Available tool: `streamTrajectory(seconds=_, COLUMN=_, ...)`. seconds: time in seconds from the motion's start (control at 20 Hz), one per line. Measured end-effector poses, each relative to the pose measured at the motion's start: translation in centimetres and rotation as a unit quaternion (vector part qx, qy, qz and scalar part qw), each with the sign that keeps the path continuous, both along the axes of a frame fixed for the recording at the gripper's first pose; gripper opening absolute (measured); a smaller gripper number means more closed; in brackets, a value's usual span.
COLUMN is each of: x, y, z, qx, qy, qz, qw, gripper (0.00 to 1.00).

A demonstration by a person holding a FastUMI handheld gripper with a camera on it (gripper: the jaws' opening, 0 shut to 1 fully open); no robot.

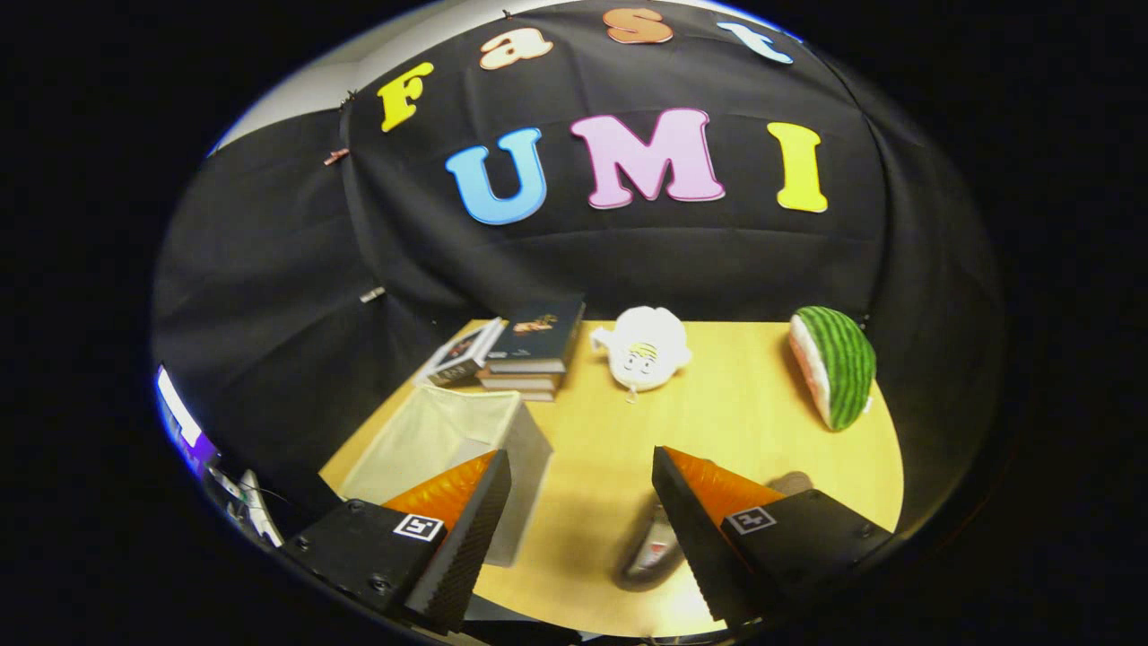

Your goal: Open the storage box then place both shoes into the box .Put the left shoe in first, then the right shoe, with the right side of both shoes facing outward in a uniform manner.

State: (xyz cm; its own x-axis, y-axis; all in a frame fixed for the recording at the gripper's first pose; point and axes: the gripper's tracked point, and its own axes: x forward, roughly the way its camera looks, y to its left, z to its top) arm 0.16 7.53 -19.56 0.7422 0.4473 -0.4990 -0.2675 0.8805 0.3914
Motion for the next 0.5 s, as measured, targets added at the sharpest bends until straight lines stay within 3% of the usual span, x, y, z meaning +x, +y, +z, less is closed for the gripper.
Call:
streamTrajectory(seconds=0.25, x=-1.2, y=-3.3, z=-9.2, qx=-0.084, qy=0.063, qz=-0.005, qw=0.994, gripper=0.96)
streamTrajectory(seconds=0.5, x=-2.4, y=-4.1, z=-16.9, qx=-0.134, qy=0.123, qz=0.012, qw=0.983, gripper=0.75)
